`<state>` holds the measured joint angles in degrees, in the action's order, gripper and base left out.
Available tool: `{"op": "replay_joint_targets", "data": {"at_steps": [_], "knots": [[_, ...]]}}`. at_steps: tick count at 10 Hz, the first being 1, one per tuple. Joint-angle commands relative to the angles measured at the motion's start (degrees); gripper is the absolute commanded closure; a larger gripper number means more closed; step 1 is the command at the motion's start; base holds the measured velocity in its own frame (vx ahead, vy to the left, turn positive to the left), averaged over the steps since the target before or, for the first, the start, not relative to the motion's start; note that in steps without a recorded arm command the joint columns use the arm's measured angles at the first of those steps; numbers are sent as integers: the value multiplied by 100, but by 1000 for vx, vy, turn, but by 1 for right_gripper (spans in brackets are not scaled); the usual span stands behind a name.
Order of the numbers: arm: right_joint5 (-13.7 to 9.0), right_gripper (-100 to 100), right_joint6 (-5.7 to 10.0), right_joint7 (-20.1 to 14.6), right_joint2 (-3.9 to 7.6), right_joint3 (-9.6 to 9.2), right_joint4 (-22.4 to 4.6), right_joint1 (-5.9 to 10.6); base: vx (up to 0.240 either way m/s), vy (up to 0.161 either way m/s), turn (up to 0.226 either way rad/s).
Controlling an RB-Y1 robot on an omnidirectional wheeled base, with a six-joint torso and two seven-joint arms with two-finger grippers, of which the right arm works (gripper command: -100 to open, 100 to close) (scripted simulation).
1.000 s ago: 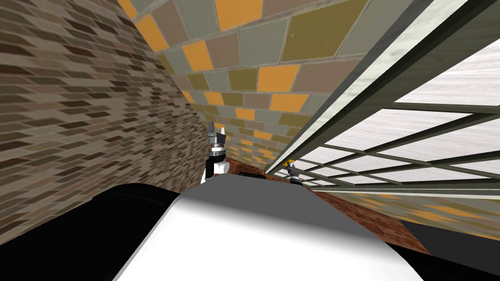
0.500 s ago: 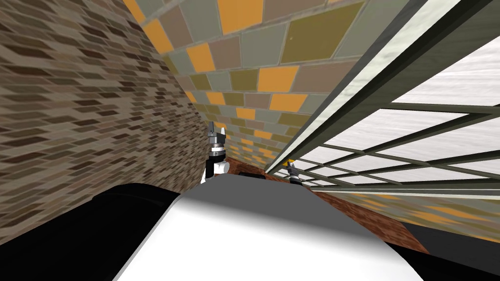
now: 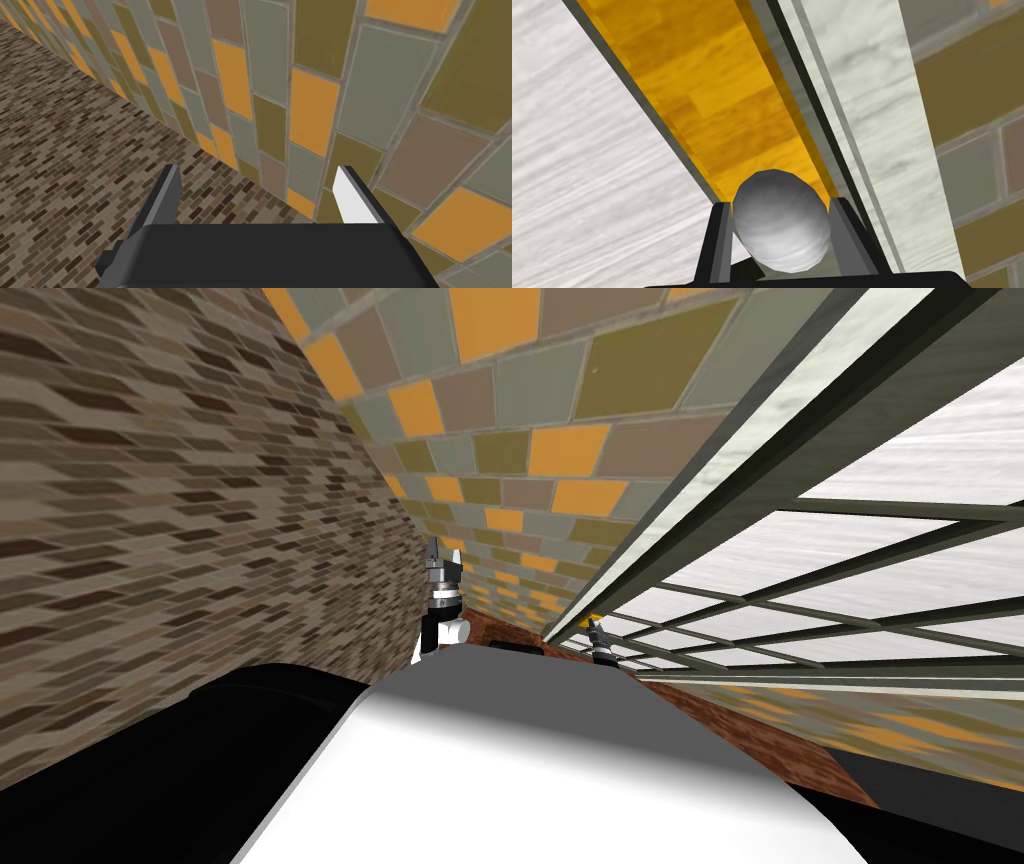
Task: Pull the door open
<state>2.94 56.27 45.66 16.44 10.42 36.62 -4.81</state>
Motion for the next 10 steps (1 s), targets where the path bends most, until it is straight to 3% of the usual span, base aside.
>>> {"op": "replay_joint_targets", "data": {"at_steps": [1, 10], "knots": [[-54, 100, -6, -286, -3, -29, -15, 9, -28, -6, 26], [-283, 100, -28, -1419, 8, -161, -70, 88, -31, -13, 28]]}}
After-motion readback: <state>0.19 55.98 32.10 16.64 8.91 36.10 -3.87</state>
